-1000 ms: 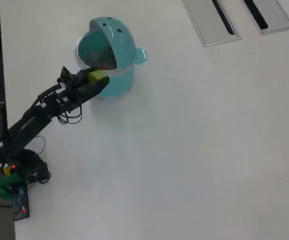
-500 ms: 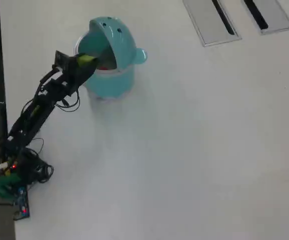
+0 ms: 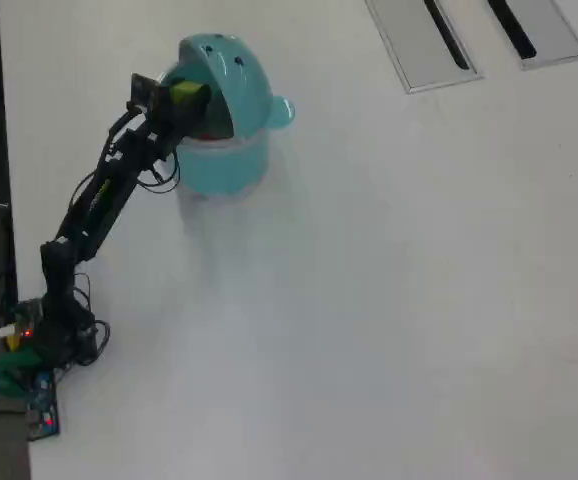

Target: Grasp RGB lego blocks and put them in the bin one by one.

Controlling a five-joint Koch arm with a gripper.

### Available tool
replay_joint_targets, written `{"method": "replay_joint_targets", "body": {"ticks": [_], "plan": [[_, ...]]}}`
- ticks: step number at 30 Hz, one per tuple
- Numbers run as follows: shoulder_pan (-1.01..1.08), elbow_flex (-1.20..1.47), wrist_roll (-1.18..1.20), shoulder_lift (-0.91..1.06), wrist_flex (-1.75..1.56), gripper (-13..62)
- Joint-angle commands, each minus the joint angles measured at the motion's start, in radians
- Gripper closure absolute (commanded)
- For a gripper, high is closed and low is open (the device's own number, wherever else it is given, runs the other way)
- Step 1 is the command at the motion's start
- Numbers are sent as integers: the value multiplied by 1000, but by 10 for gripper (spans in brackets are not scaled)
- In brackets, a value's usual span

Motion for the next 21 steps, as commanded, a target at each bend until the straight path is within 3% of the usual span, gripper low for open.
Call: {"method": "replay_joint_targets", "body": {"ticks": [1, 8, 19, 21], "plan": [[-11, -89, -2, 18, -83, 303], [-52, -155, 9, -32, -29, 218], [20, -164, 14, 89, 64, 207], [23, -160, 21, 118, 66, 171]]}}
